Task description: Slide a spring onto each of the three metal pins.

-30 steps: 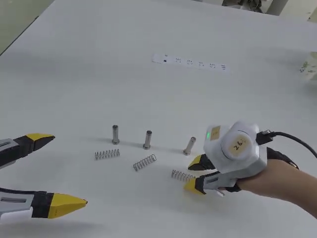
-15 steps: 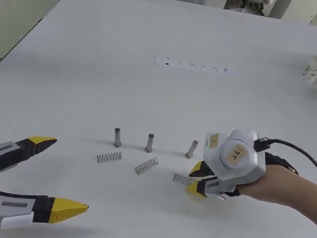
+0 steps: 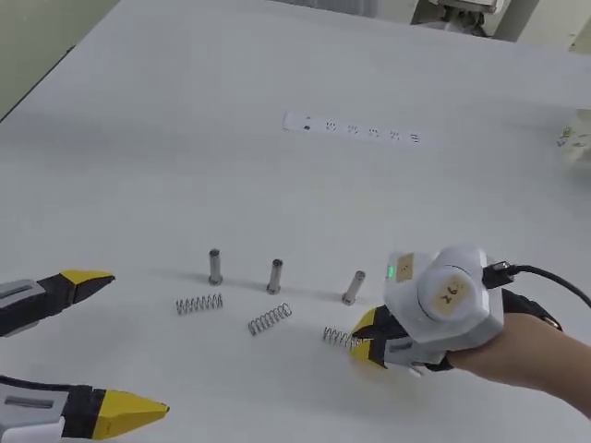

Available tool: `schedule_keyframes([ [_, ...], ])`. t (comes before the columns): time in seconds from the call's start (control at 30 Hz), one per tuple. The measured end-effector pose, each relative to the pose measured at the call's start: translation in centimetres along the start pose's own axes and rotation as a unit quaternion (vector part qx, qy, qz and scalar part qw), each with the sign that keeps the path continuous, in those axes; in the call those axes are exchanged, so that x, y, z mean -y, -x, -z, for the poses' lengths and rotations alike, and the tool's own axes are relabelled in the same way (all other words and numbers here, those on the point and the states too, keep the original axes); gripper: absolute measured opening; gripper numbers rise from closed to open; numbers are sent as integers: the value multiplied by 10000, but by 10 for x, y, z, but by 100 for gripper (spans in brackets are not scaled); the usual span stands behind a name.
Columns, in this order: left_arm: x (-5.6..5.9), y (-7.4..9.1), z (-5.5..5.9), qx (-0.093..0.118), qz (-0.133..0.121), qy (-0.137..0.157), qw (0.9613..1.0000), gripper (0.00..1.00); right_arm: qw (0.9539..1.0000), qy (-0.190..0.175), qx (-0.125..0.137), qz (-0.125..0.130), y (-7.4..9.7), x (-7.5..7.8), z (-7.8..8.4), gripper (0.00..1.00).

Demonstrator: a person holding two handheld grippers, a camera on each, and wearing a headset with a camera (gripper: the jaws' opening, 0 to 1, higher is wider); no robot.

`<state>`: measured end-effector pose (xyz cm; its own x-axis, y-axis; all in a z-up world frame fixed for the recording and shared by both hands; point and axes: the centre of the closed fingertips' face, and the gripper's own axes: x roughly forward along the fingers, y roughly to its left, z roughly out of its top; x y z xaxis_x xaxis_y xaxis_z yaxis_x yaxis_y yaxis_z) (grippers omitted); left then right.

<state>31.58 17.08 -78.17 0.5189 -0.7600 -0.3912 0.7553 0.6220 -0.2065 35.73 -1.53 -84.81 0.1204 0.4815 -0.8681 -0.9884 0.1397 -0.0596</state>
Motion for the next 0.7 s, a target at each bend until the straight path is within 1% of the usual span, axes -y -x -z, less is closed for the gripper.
schedule_keyframes([
  [0.17,11,-8,-1,-38,186,-50,9998,94,9999,122,36,-83,8,-7,-6,8],
  [0.23,13,-11,-3,-34,221,-78,9997,94,9998,164,61,-97,10,-9,-9,8],
  [0.37,18,-19,-6,-39,373,-181,9991,93,9995,266,112,-160,15,-16,-17,8],
  [0.5,24,-27,-6,-73,527,-251,9983,91,9988,439,117,-184,18,-21,-23,8],
  [0.6,28,-33,-6,-69,621,-242,9978,89,9986,477,143,-205,21,-23,-26,8],
  [0.63,31,-37,-5,-112,650,-260,9975,88,9985,484,152,-208,22,-24,-28,8],
  [0.67,32,-39,-5,-143,666,-316,9972,88,9985,490,162,-206,22,-24,-29,8],
  [0.7,36,-43,-6,-150,735,-398,9964,88,9984,501,176,-204,23,-25,-30,8],
])
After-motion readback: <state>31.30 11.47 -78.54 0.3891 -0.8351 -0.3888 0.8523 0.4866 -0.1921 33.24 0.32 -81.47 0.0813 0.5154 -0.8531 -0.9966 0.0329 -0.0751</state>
